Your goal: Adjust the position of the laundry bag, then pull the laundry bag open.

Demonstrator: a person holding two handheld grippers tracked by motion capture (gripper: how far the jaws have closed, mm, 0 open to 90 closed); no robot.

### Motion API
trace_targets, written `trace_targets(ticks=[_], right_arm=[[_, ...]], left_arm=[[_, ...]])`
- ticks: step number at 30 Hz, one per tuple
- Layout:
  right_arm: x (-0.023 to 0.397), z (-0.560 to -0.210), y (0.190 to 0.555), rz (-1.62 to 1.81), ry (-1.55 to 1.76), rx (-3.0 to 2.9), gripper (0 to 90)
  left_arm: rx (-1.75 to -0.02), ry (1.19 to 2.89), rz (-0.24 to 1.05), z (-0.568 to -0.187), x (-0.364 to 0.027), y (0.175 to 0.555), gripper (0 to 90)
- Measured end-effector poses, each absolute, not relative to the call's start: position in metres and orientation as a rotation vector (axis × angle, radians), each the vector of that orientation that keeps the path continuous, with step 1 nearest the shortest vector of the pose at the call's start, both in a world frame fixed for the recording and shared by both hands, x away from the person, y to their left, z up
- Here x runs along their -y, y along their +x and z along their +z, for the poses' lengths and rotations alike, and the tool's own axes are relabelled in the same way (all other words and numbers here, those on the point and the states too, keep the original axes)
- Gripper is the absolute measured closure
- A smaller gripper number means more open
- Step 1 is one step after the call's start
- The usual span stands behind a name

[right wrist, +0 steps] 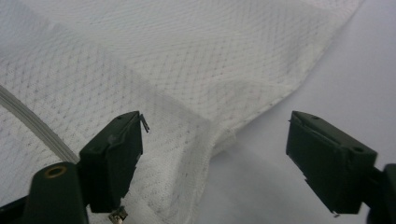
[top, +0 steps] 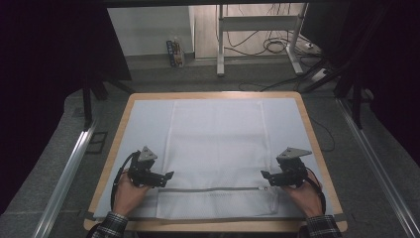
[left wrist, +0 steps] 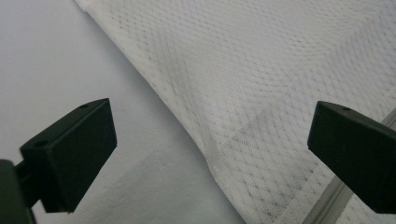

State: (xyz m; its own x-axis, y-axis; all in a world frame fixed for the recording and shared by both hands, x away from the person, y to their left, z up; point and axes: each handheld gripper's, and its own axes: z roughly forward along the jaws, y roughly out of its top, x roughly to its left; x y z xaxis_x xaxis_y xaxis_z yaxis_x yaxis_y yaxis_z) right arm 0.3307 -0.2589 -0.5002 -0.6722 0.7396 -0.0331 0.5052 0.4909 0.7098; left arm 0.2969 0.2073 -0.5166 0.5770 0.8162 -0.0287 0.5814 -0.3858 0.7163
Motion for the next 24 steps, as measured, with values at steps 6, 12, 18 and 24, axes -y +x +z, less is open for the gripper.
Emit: trace_targets(ticks=[6,12,18,24], right_arm=[[0.263,-0.502,0.331,1.01,1.062,-2.41,13.0],[0.261,-0.504,0.331,0.981,1.05,-2.42,11.8],[0.261,-0.505,0.33,0.962,1.052,-2.414,9.5],[0.268,-0.505,0.325,0.967,1.091,-2.434,4.2]], left_arm=[[-1.098,2.1,0.442,-0.519,-0.208,0.294,0.3],[-1.102,2.125,0.427,-0.523,-0.205,0.296,1.1],[-1.085,2.145,0.433,-0.522,-0.201,0.295,1.5],[-1.072,2.164,0.421,-0.523,-0.197,0.295,1.8]])
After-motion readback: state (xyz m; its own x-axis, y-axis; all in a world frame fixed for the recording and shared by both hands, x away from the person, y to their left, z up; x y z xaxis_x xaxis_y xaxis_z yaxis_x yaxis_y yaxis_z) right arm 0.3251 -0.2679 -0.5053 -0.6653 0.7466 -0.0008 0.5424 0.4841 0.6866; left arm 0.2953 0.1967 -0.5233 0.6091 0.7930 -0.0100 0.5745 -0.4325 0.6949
